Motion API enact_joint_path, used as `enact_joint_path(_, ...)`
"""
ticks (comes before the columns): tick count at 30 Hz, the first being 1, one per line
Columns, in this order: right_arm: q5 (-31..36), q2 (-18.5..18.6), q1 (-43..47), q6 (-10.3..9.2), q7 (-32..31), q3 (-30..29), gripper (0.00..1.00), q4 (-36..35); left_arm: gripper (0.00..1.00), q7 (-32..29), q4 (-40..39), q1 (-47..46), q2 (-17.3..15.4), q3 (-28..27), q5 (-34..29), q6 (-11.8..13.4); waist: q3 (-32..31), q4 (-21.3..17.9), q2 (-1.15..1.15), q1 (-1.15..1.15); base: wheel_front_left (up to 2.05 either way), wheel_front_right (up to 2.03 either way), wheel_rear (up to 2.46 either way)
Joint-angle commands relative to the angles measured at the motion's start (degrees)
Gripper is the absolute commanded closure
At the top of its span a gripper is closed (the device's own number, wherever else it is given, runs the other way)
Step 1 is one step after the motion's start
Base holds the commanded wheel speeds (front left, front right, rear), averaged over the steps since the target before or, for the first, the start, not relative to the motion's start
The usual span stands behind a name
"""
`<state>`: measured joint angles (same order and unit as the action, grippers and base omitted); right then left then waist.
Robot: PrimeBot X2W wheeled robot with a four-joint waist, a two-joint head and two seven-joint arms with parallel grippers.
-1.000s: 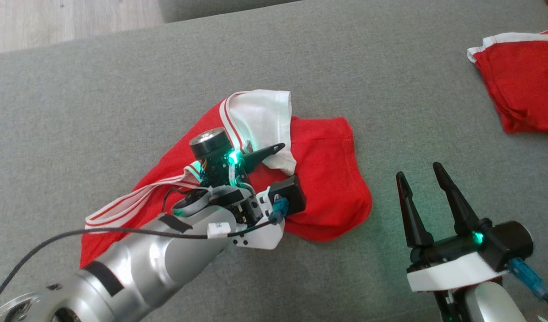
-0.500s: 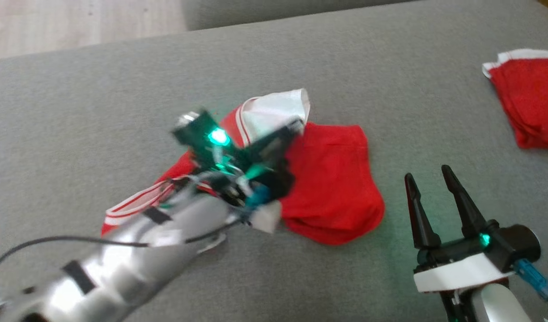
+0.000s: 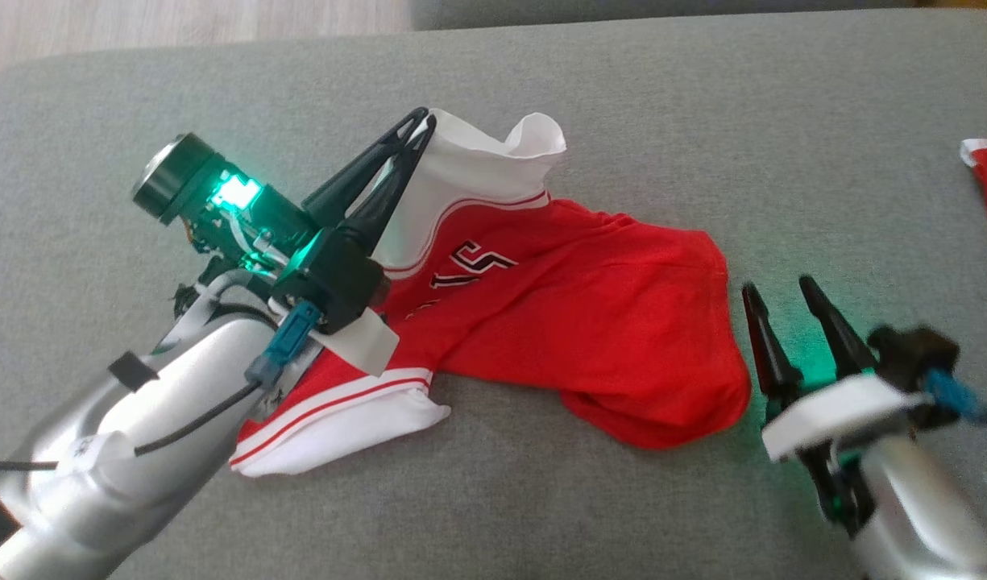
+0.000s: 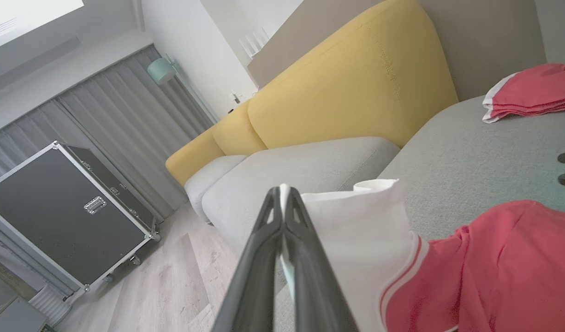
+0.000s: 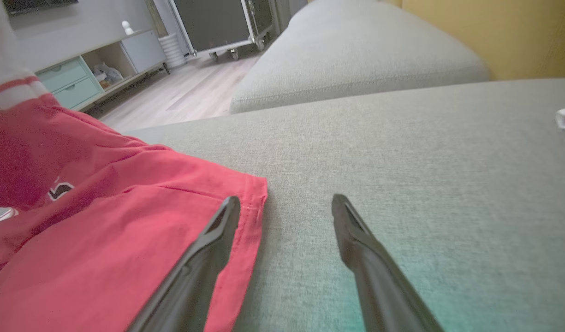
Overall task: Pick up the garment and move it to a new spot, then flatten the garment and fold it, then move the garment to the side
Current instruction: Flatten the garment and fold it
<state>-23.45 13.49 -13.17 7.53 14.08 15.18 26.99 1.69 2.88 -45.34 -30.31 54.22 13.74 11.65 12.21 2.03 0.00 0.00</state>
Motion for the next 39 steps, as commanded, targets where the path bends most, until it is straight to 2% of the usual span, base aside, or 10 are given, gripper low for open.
enact_joint_path(1,-1.8,1.4,-3.2,-0.04,-0.4,2.5,0.00,0.7,1.00,0.6,-1.6,-1.9,-2.2,-3.1,0.2,0.3,0.5,0.4,0.00,0.00,0.00,0.00,0.00)
enact_joint_path(10,-15.7,3.7,-11.6,-0.04,-3.3,14.4,0.00,9.9,1.00,0.9,-0.4,-3.0,-1.7,-2.5,0.1,-0.1,1.6,2.1,0.00,0.00,0.00,0.00,0.00)
enact_joint_path(11,-17.0,4.0,-12.1,-0.04,-3.2,15.5,0.05,10.4,1.00,0.9,-0.3,-3.2,-1.7,-2.5,0.2,-0.1,1.6,2.2,0.00,0.00,0.00,0.00,0.00)
enact_joint_path(12,-18.3,4.2,-12.6,-0.04,-3.1,16.5,0.21,10.8,1.00,0.9,-0.1,-3.3,-1.7,-2.5,0.1,-0.2,1.7,2.3,0.00,0.00,0.00,0.00,0.00)
enact_joint_path(14,-20.1,5.0,-13.5,-0.04,-2.2,18.5,0.94,11.0,1.00,0.9,0.1,-3.5,-1.8,-2.5,0.2,-0.2,1.8,2.6,0.00,0.00,0.00,0.00,0.00)
enact_joint_path(15,-20.7,5.5,-14.0,-0.04,-1.6,19.3,1.00,11.1,1.00,0.9,0.3,-3.6,-1.8,-2.5,0.3,-0.3,1.7,2.7,0.00,0.00,0.00,0.00,0.00)
enact_joint_path(22,-22.6,9.6,-17.9,-0.04,0.8,20.0,1.00,7.4,1.00,3.0,2.3,-4.7,-2.9,-3.6,0.4,-0.1,0.5,1.1,0.00,0.00,0.00,0.00,0.00)
enact_joint_path(31,-10.7,15.9,-24.6,-0.04,0.9,1.7,1.00,-4.2,1.00,9.8,8.1,-14.4,-3.0,-7.4,-1.7,-0.1,-1.1,-2.9,0.00,0.00,0.00,0.00,0.00)
enact_joint_path(34,-8.4,17.3,-23.2,-0.04,0.9,-1.2,1.00,-7.6,1.00,11.2,10.6,-15.9,-1.7,-9.7,0.7,-0.1,-1.9,-3.8,0.00,0.00,0.00,0.00,0.00)
enact_joint_path(39,-9.1,21.0,-15.6,-0.04,0.9,0.2,1.00,-9.4,1.00,12.2,12.8,-13.4,-0.9,-10.9,4.1,-0.7,-2.7,-4.7,0.00,0.00,0.00,0.00,0.00)
